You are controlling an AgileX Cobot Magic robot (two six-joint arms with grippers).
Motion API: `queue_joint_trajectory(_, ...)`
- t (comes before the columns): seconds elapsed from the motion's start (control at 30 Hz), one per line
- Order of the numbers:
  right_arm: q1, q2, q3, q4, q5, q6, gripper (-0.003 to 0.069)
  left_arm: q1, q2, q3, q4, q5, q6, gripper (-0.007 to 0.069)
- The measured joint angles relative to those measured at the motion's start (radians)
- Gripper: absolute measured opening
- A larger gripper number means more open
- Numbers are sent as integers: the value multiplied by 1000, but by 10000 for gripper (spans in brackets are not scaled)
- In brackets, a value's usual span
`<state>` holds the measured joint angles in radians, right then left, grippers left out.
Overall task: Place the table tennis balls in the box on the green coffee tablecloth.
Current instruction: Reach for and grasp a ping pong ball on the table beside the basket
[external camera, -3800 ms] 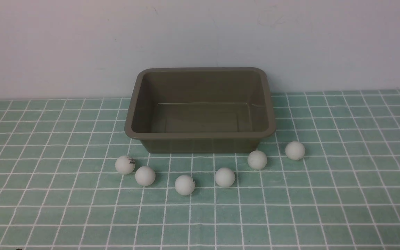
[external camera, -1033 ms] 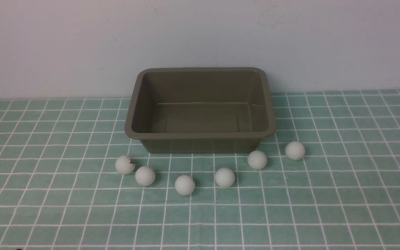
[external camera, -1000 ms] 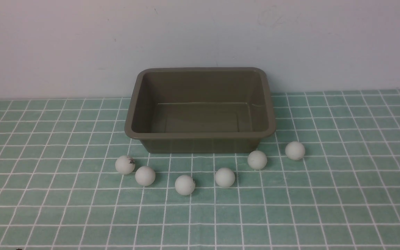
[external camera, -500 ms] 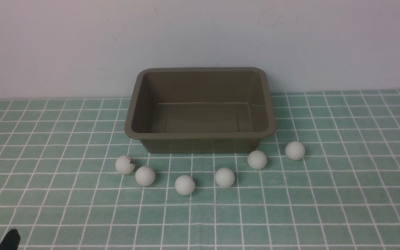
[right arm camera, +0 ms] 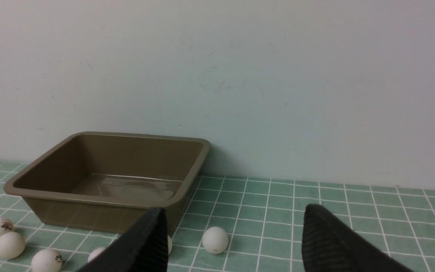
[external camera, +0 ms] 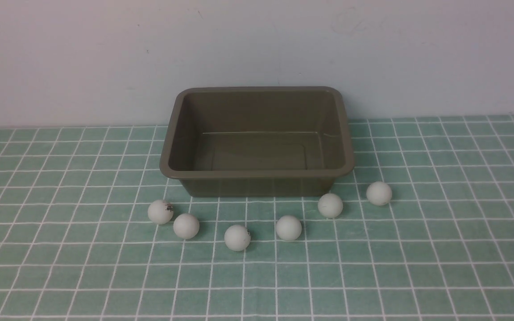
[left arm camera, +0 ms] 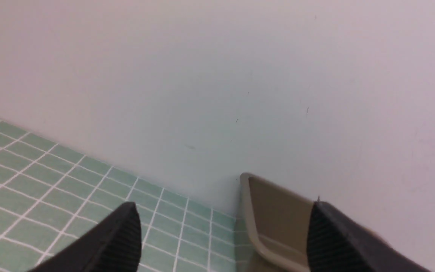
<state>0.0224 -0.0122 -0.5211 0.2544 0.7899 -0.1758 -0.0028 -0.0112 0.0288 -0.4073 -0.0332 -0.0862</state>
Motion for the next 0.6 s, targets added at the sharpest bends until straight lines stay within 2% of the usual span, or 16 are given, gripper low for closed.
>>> queue_joint_trajectory(0.1,0,0,0,0,8,0,440,0,0,-7,-51,-9,-38,532)
queue_joint_trajectory(0.37,0,0,0,0,12,-3,440,0,75,-206,-57,259,-33,532)
queue_joint_trajectory(0.6,0,0,0,0,33,-27,440,0,283,-433,-50,517,217,532)
